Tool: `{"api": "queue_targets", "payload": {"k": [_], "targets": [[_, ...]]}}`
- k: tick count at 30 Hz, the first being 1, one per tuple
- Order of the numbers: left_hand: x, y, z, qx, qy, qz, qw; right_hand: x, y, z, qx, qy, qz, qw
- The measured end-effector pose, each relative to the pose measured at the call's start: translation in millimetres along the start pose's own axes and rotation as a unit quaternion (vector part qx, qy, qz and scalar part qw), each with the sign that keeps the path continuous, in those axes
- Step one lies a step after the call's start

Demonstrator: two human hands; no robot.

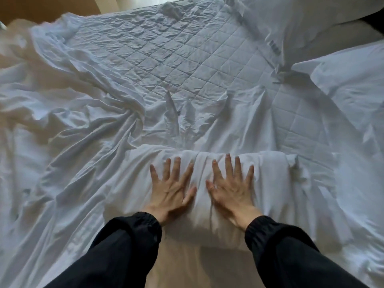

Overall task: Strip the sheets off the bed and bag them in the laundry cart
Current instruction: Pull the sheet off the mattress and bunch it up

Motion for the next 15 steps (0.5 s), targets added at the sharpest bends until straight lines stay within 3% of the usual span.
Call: {"api": "queue_targets", "payload": {"k": [15], "targets": [[3.7, 29.7, 87.4, 0.032, 0.000, -0.037, 0.999, -12.7, 21.5, 90.4, -0.050, 0.008, -0.021, 0.998]]}}
Point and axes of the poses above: each hand's wrist, its own y-axis towards the middle knuckle, its own z-axis out of the palm, x = y × z, the point moved 4 cm from there along y, towards the middle knuckle, and after that the axes turned 2 degrees about -z, right-handed, at the moved point
